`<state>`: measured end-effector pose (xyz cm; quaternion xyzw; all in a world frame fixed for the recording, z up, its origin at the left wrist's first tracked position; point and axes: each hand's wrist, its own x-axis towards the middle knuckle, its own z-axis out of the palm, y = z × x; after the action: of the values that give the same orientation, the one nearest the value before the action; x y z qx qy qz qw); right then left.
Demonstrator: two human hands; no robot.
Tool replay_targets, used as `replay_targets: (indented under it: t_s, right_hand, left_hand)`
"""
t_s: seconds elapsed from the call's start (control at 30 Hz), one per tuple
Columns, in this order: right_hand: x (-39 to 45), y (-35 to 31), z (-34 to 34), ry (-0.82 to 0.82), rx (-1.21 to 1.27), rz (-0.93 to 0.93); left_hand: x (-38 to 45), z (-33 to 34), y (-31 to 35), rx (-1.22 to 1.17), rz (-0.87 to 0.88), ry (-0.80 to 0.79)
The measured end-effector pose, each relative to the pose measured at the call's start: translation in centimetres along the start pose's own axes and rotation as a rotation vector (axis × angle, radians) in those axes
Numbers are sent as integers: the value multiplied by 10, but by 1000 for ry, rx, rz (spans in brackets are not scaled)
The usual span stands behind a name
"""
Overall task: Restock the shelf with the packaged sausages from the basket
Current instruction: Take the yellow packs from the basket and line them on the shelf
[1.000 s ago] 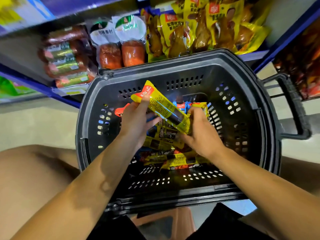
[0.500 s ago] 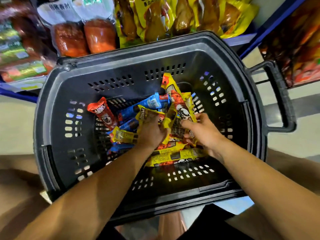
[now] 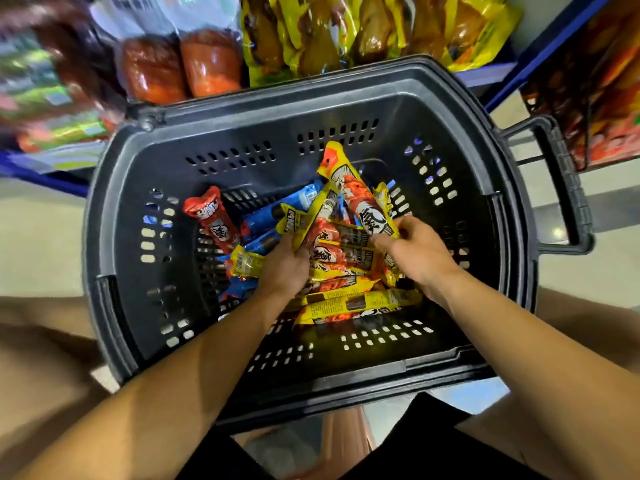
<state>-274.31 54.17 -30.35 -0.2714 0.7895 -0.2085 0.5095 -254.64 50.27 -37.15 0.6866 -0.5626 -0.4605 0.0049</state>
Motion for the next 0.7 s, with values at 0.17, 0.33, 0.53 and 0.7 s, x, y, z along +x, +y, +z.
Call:
replay_targets:
  t_s: [0.17,0.33,0.53,0.7]
  right_hand:
    - [-29,-8,8,-27,-76,-93]
    - [-66,-27,13,-75,-18,-195]
    - [-112,-49,25,-6,8,-378]
    - [-147,-71,31,41,14,-553]
  left_hand:
    - [-41,-46,-14,-543,-130,12]
    - [-91,-85,-27,-759,-65,-33]
    - [-150,-133,-28,-725,209,205]
    - [-192,-164,-19,-760,270,346]
